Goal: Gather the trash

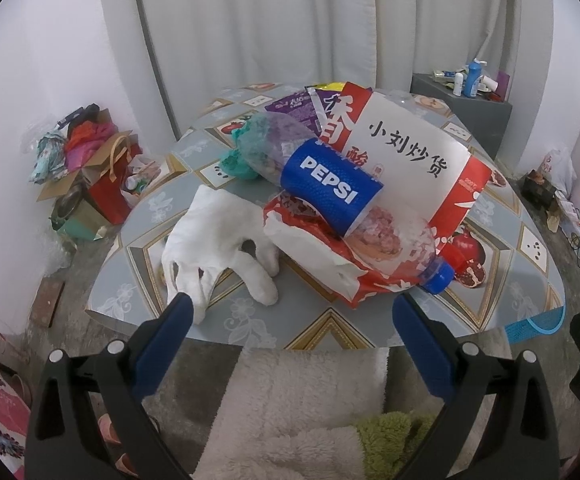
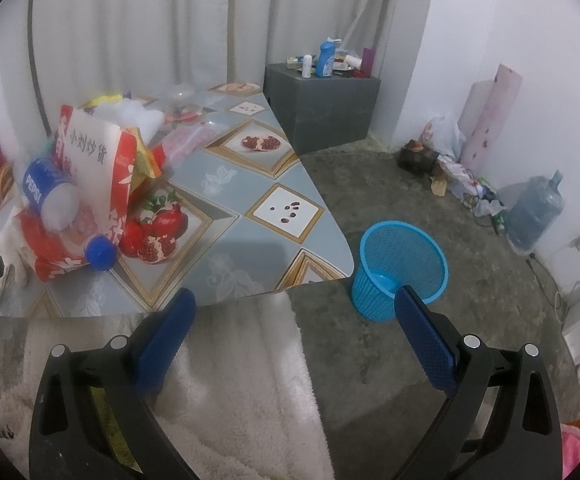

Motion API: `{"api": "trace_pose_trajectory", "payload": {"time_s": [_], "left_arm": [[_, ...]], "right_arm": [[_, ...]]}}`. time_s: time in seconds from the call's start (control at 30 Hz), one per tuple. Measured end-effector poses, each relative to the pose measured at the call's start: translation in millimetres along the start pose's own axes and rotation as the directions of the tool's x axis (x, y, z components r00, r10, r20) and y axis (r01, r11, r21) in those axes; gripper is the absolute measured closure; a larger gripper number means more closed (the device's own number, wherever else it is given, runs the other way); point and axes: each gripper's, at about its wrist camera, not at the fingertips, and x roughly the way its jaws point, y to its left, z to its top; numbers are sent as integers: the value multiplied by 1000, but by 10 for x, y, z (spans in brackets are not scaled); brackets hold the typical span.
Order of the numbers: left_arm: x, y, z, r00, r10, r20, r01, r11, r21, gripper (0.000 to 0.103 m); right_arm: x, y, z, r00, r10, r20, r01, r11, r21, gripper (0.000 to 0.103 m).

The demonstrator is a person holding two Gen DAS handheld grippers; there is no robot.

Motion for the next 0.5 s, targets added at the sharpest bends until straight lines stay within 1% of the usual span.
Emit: {"api": "trace_pose_trajectory", "payload": {"time_s": [0.5], "left_arm": [[8,19,-16,1000,0,-4,0,1000,-2,5]], "right_arm": [[-48,98,-16,1000,17,7,-17,998,-54,8]]}}
